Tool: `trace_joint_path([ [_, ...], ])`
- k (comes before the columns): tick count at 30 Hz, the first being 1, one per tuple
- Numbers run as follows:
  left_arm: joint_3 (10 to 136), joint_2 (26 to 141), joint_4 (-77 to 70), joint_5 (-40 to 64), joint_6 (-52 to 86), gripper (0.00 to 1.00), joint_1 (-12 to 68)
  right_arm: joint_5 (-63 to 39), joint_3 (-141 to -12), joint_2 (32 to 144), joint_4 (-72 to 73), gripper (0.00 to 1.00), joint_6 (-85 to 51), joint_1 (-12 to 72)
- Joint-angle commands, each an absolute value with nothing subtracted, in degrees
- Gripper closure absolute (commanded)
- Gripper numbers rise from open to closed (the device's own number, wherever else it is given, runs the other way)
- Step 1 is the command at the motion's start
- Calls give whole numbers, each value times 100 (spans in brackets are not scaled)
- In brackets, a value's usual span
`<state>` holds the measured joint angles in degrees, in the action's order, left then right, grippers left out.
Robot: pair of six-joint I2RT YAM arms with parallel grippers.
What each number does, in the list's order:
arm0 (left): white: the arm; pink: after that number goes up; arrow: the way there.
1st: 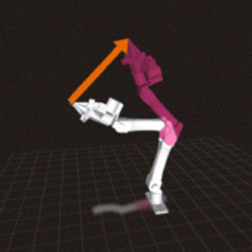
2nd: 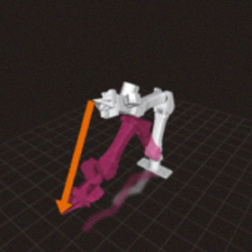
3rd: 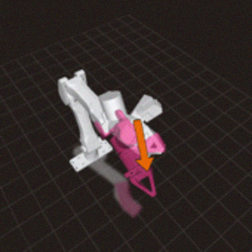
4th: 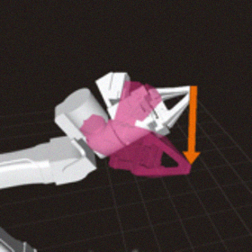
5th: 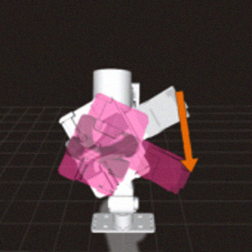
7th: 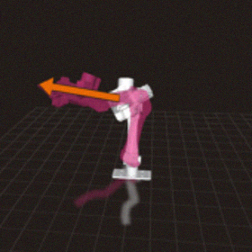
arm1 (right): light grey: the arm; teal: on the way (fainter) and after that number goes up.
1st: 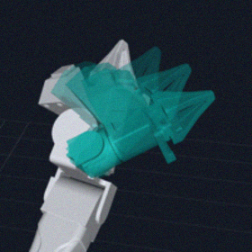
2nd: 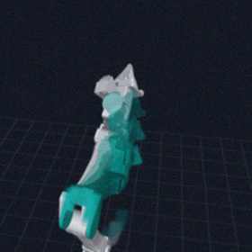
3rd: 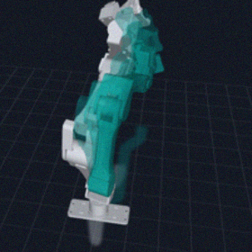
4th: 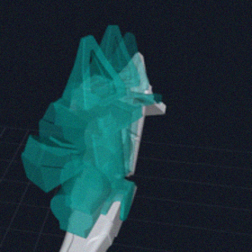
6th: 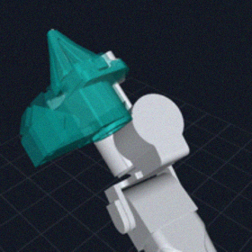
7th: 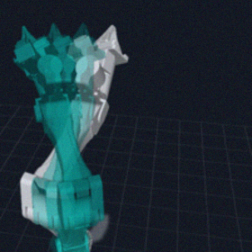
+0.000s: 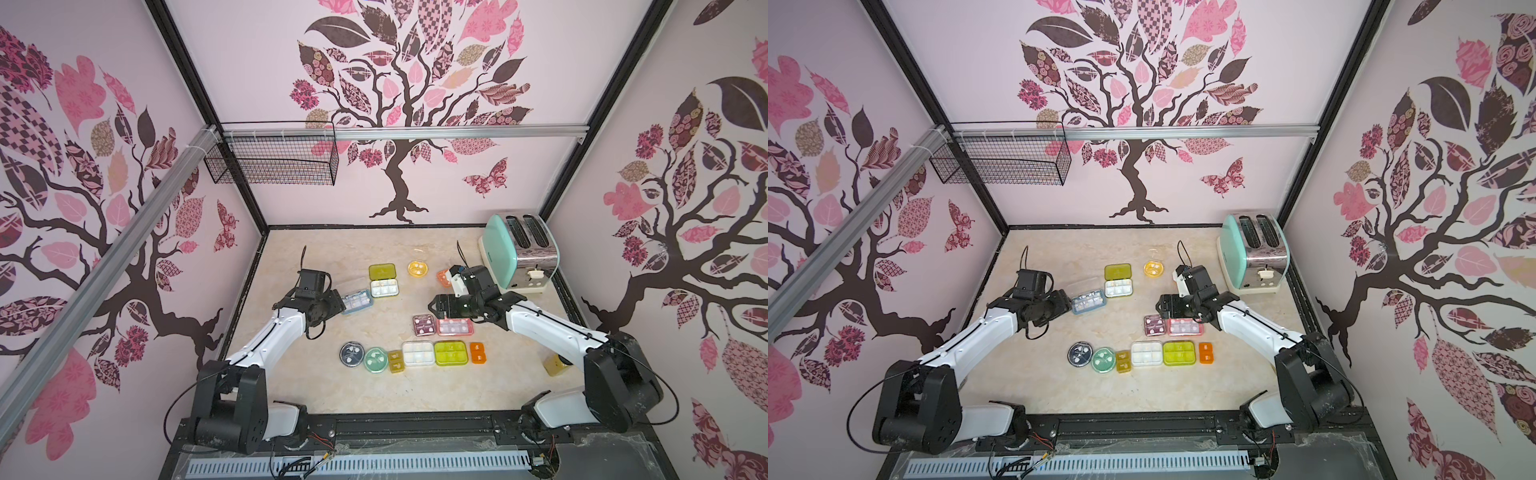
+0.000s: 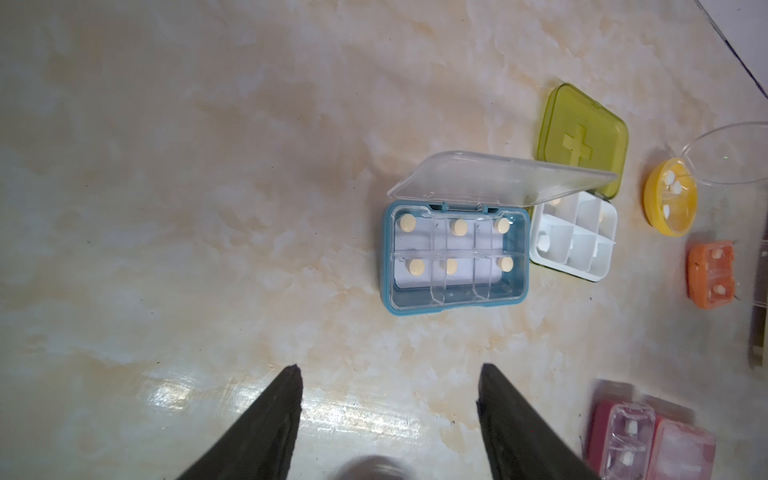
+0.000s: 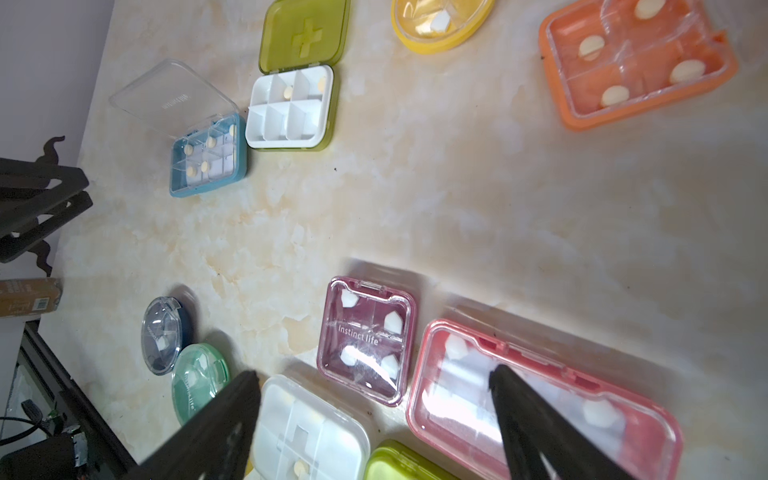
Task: Close pillboxes
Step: Move the pillbox to the center of the board.
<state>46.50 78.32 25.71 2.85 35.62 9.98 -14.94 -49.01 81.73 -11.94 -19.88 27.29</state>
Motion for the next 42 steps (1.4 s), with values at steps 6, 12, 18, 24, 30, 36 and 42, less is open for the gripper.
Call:
trace_joint_path([
  [6, 4860, 8460, 2172, 476, 3400, 34, 510, -1465, -4835, 8207, -1422, 1, -1694, 2742],
  [12, 5081, 9034, 2023, 553, 3242, 34, 491, -1273, -4738, 8156, -1422, 1, -1720, 2742],
  [18, 5176, 9404, 1814, 580, 3241, 40, 494, -1313, -4604, 8087, -1371, 1, -1854, 2747],
  [24, 5249, 9631, 1628, 870, 3272, 47, 492, -1252, -4641, 8040, -1431, 1, -1863, 2742],
  [30, 5238, 9715, 1635, 914, 3226, 53, 492, -1261, -4634, 8081, -1415, 1, -1872, 2743],
  [36, 5168, 9723, 1598, 988, 3182, 61, 500, -1290, -4623, 8077, -1376, 1, -1898, 2742],
  [42, 5272, 9855, 1635, 893, 3107, 65, 501, -1372, -4641, 8038, -1336, 1, -1939, 2742],
])
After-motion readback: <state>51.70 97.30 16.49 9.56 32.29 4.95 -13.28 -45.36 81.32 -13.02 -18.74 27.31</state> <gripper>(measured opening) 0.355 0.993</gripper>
